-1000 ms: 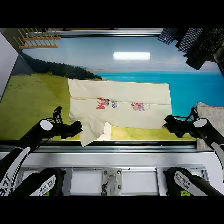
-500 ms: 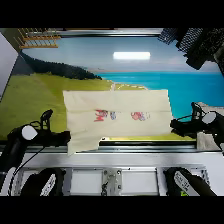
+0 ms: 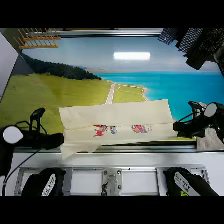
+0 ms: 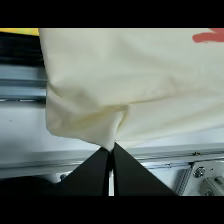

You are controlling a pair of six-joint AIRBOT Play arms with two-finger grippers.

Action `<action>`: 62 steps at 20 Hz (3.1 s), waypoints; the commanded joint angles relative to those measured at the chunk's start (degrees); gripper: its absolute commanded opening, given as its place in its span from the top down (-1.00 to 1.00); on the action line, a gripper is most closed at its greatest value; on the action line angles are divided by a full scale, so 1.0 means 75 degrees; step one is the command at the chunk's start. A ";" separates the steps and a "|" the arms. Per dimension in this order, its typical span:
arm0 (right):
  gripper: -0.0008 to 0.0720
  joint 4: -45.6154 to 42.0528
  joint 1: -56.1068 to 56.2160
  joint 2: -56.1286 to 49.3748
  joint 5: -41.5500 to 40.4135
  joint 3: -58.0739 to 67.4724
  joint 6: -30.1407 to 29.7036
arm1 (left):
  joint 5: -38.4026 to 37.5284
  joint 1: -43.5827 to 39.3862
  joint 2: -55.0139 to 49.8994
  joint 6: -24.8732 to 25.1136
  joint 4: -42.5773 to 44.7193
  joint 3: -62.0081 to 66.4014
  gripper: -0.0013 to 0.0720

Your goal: Fold the clothes and pants, and hang the long-sleeved shirts on hangers.

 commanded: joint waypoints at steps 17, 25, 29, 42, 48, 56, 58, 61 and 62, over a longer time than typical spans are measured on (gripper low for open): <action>-0.73 0.1988 0.0807 -0.3418 -0.3002 0.4549 -0.0947 | 0.1629 0.0009 -0.6499 0.0871 -0.0583 0.6248 -0.38; -0.73 0.2486 -0.1585 -0.3348 -0.1434 0.2745 -0.3185 | 0.2876 -0.1244 -0.5176 0.0568 -0.0606 0.3873 0.95; -0.71 0.2917 -0.2253 -0.4132 -0.1495 0.2404 -0.3360 | 0.3815 -0.2454 -0.5199 0.0178 -0.1174 0.3019 0.95; 0.61 0.4704 -0.0991 -0.5170 -0.1186 0.2404 -0.4036 | 0.4374 -0.4051 -0.6860 0.0131 -0.1950 0.4310 0.95; 0.96 0.3876 -0.1099 -0.4266 -0.0463 0.2736 -0.3666 | 0.4462 -0.4068 -0.7350 0.0119 -0.2025 0.4371 0.95; 0.95 0.3089 -0.0414 -0.2600 0.1679 0.4911 -0.2410 | 0.5301 -0.4826 -0.8099 0.0128 -0.2809 0.4377 0.95; 0.95 0.3089 -0.0012 -0.2416 0.1970 0.5485 -0.2066 | 0.5426 -0.5027 -0.8212 0.0125 -0.2809 0.4395 0.95; 0.96 0.3089 0.0697 -0.2372 0.2299 0.6330 -0.1568 | 0.5680 -0.5196 -0.8242 0.0125 -0.2812 0.4401 0.95; 0.95 0.3089 0.0930 -0.2372 0.2296 0.6560 -0.1492 | 0.5700 -0.5243 -0.8247 0.0125 -0.2806 0.4456 0.95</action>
